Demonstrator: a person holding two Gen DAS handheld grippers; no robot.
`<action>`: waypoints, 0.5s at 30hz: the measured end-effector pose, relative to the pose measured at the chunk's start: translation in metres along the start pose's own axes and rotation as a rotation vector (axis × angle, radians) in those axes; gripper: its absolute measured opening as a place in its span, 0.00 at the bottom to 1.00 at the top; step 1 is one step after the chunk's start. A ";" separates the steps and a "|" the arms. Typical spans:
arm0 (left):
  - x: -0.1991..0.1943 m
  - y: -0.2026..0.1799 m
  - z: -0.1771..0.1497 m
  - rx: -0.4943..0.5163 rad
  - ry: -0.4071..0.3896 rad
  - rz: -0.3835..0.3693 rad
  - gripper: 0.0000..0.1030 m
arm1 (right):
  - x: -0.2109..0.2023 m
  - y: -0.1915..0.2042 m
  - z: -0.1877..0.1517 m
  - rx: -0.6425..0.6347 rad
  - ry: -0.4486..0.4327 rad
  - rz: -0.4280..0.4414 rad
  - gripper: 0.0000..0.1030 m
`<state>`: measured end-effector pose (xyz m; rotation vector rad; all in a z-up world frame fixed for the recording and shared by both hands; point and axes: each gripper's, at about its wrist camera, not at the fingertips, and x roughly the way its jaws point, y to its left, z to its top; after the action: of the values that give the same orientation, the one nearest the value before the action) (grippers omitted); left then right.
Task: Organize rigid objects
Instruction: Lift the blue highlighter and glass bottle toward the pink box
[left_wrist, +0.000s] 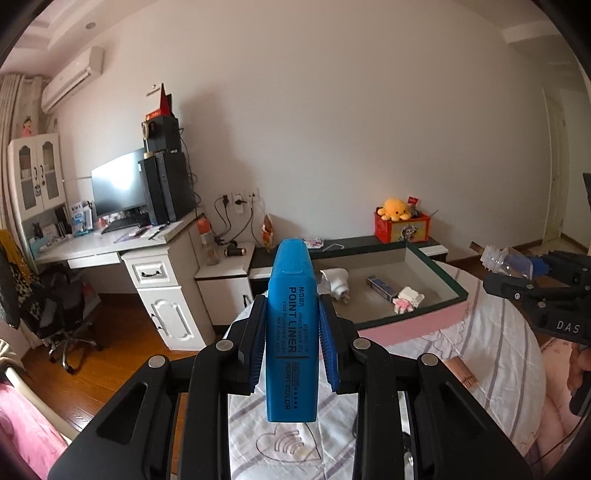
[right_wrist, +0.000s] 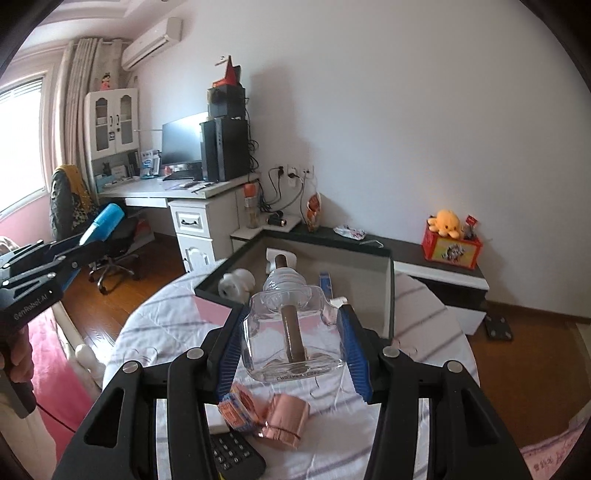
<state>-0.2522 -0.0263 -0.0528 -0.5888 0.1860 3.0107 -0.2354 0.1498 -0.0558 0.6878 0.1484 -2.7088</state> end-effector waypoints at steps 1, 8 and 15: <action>0.002 0.000 0.002 0.008 -0.002 -0.003 0.26 | 0.001 0.000 0.001 -0.005 -0.003 0.003 0.50; 0.033 -0.012 0.024 0.060 0.004 -0.014 0.26 | 0.025 -0.005 0.020 -0.037 0.008 0.008 0.50; 0.097 -0.038 0.052 0.103 0.053 -0.079 0.26 | 0.062 -0.026 0.042 -0.046 0.034 -0.003 0.50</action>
<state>-0.3577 0.0227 -0.0458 -0.6503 0.3109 2.8916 -0.3138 0.1477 -0.0486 0.7216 0.2193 -2.6891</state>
